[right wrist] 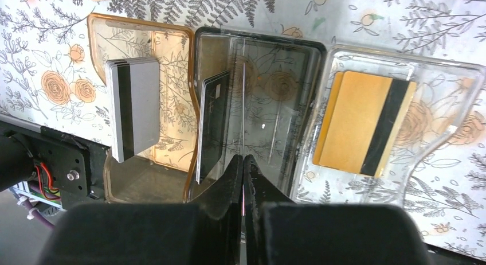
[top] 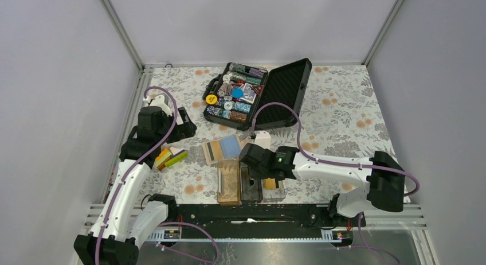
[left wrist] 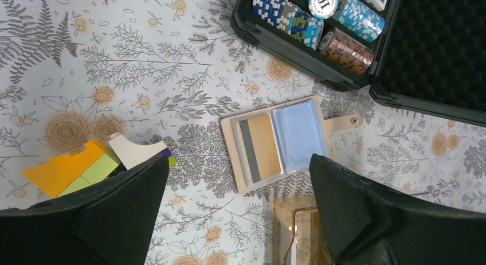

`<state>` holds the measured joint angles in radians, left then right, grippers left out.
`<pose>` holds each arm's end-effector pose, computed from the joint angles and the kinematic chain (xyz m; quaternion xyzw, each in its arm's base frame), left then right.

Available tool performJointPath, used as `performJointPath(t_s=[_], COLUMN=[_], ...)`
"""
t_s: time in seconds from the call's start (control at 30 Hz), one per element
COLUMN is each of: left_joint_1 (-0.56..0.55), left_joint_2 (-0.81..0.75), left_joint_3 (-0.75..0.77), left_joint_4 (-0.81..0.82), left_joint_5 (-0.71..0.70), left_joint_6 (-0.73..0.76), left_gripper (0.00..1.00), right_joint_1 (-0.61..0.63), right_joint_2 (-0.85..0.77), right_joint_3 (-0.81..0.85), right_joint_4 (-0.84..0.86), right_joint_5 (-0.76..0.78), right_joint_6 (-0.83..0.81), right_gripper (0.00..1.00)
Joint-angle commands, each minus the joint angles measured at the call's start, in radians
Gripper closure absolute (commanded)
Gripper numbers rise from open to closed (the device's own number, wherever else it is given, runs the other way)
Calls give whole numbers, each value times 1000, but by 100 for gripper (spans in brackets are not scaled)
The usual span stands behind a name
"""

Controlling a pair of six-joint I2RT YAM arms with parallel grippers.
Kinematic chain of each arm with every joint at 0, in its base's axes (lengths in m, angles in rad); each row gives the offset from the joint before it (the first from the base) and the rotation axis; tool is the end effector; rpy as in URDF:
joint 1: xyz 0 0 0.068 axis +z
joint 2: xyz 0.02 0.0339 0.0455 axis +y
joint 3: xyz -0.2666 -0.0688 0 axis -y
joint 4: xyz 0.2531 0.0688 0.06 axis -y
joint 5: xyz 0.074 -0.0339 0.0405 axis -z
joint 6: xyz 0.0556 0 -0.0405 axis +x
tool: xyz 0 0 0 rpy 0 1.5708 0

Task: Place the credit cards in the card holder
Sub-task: Pick up the credit card from the storage box, then insert the credit card into the card holder.

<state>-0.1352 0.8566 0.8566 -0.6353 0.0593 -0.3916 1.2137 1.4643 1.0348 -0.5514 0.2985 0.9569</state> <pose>0.2004 -0.0306 0.2981 -0.1008 0.8866 -0.1429 0.4282 0.1263 0.2917 0.2221 -0.0783 0.9439 0.1878 0.2600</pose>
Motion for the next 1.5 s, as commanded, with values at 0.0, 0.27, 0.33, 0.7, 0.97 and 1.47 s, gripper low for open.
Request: performJointPath(t_s=[0.0,0.27,0.33,0.7,0.97,1.47], left_joint_1=[7,-15,-23,-84,-114,-124], left_joint_2=[-20,-169,-215,-254,-215,-182], left_joint_3=[-5,-105,-132,-246,-272,-283], left_joint_4=[40,268,347,736,899,878], left_joint_5=[59,383,462,785,906,977], left_joint_6=[-1,-108,-157,-437,-542,-504], left_gripper=[1,1,1,1,32,100], right_joint_1=[10,-18,-57,-175,-208,-242], right_joint_2=[-76,-326,-374,-438,-407,-332], right_joint_3=[44,-109,-169,-377,-420,-302], right_joint_4=[-56,314,502,1212,1404,1118], right_joint_5=[112,92,-1,-449,-544,-440], right_joint_6=[-26,-174,-199,-182,-127,-200], right_gripper=[100,100,100,100,100,91])
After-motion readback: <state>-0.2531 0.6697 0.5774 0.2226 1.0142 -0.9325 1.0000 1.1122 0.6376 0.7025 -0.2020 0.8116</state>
